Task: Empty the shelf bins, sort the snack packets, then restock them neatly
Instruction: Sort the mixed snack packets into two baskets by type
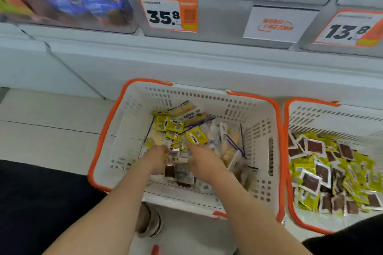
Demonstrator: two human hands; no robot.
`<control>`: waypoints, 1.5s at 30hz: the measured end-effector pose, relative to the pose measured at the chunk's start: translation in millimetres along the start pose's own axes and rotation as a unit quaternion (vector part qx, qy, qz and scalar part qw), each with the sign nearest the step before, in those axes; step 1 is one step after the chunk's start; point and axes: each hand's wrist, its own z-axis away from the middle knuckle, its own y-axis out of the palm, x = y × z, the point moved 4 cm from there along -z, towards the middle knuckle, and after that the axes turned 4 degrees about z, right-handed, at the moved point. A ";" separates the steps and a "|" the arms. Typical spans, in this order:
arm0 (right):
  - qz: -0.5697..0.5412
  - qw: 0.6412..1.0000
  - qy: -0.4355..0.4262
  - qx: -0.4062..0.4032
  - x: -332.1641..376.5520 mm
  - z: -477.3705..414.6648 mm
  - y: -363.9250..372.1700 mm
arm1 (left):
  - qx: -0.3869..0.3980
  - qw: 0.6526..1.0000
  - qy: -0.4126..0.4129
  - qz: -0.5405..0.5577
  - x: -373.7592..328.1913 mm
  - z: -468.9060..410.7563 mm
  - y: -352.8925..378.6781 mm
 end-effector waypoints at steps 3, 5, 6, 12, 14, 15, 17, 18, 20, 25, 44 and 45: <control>0.110 0.994 0.022 -0.012 3.8 -16.7 21.6 | 0.059 0.998 0.018 0.034 -4.1 -3.3 9.0; 0.175 0.984 0.042 -0.003 4.7 -26.1 32.4 | 0.070 0.996 0.025 0.050 -6.9 -8.0 15.6; 0.176 0.983 0.047 0.007 5.7 -30.5 34.7 | 0.067 0.996 0.017 0.058 -5.5 -11.1 18.4; -0.162 0.982 0.087 -0.046 -3.1 -45.4 -30.8 | 0.049 0.987 -0.027 0.149 6.2 -29.4 14.2; -0.150 0.980 0.100 -0.085 -14.6 -44.7 -71.0 | 0.051 0.992 -0.010 0.111 6.2 -29.3 15.6; -0.127 0.982 0.107 -0.094 -20.7 -42.6 -89.5 | 0.058 0.993 -0.005 0.101 5.8 -28.8 18.0; -0.077 0.982 0.133 -0.106 -36.6 -36.5 -117.0 | 0.091 0.995 0.008 0.049 2.3 -27.8 25.0; -0.048 0.980 0.154 -0.119 -45.3 -32.2 -124.8 | 0.117 0.993 0.012 0.004 0.1 -26.8 29.4; 0.036 0.961 0.197 -0.189 -58.2 -18.3 -131.0 | 0.152 0.986 0.018 -0.067 -9.5 -23.6 35.8; 0.230 0.890 0.261 -0.297 -62.6 -0.1 -97.5 | 0.131 0.969 0.036 -0.205 -34.2 -19.5 36.2; 0.183 0.967 0.131 -0.115 -4.8 -80.5 8.9 | 0.029 0.989 0.091 -0.112 23.5 -39.0 18.2; 0.193 0.964 0.133 -0.121 -4.5 -83.4 9.6 | 0.028 0.990 0.086 -0.111 26.0 -37.6 17.6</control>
